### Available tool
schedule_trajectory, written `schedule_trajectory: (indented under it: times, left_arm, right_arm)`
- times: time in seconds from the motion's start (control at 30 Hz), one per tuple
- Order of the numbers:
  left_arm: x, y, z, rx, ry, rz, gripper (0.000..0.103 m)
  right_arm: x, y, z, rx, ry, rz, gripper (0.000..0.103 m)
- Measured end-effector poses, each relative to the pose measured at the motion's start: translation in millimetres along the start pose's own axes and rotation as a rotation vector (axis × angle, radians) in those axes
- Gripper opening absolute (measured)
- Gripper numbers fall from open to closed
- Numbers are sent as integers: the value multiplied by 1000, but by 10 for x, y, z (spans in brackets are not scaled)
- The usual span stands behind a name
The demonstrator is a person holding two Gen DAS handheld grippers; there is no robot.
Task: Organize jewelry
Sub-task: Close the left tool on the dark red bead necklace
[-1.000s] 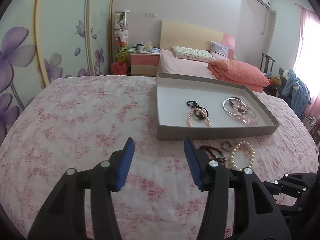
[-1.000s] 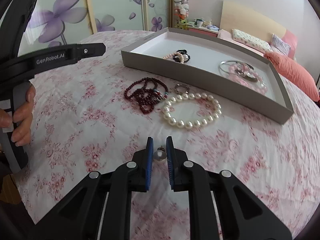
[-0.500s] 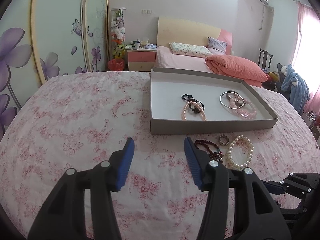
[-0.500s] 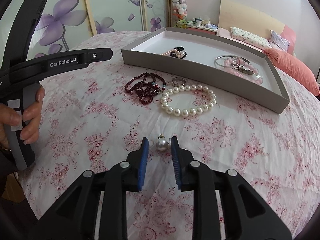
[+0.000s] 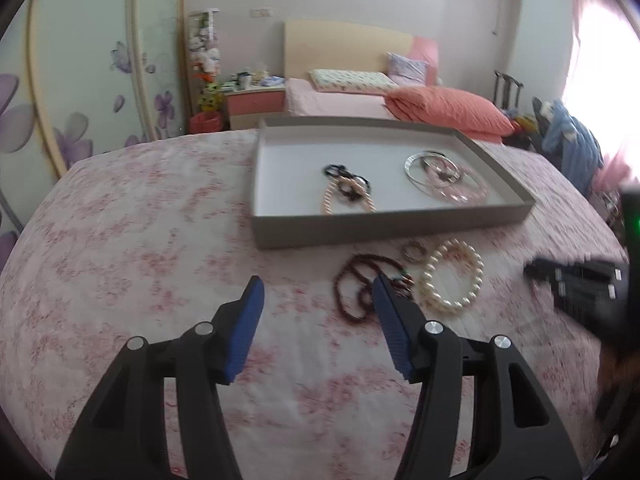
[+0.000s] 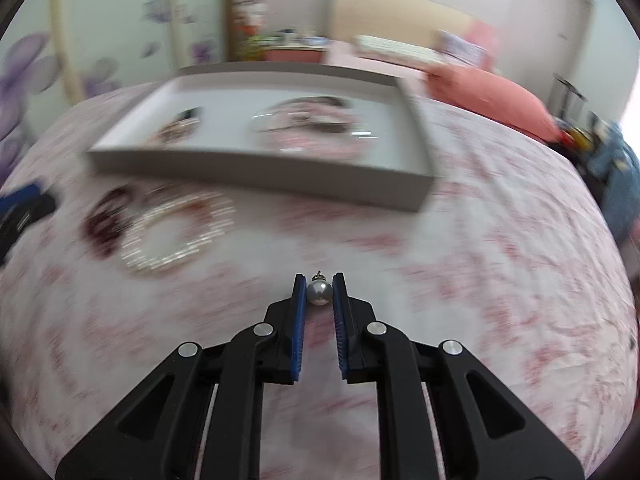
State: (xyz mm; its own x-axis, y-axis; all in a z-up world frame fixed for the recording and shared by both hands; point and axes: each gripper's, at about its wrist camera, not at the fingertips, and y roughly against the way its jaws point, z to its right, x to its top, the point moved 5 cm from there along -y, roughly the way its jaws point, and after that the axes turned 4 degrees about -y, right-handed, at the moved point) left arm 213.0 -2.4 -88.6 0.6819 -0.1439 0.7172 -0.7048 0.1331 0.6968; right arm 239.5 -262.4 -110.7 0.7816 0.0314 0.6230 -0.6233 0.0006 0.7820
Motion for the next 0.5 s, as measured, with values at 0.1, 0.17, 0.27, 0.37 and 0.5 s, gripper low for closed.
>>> schedule_trajectory:
  times: [0.1,0.17,0.27,0.37,0.5]
  left_arm:
    - [-22,-50,134,-21,-42,-22,56]
    - [-37,-105,243,-33,-79,-43,58]
    - [-60,-193,373,-36,-123,-74,61]
    - [-70,-304,466,-27,-149,-107,61]
    - [-60,-433,506,-20,-149,-142,61]
  right_arm:
    - [17,-28,118,-8,-32,13,14]
    - [10,-37,113,-16,-24,16,14]
    - [-3,-45,102,-18,-18,16,14]
    - [-14,-54,114,0,-34,13,14]
    - [-4,-47,161,28,-56,10,14]
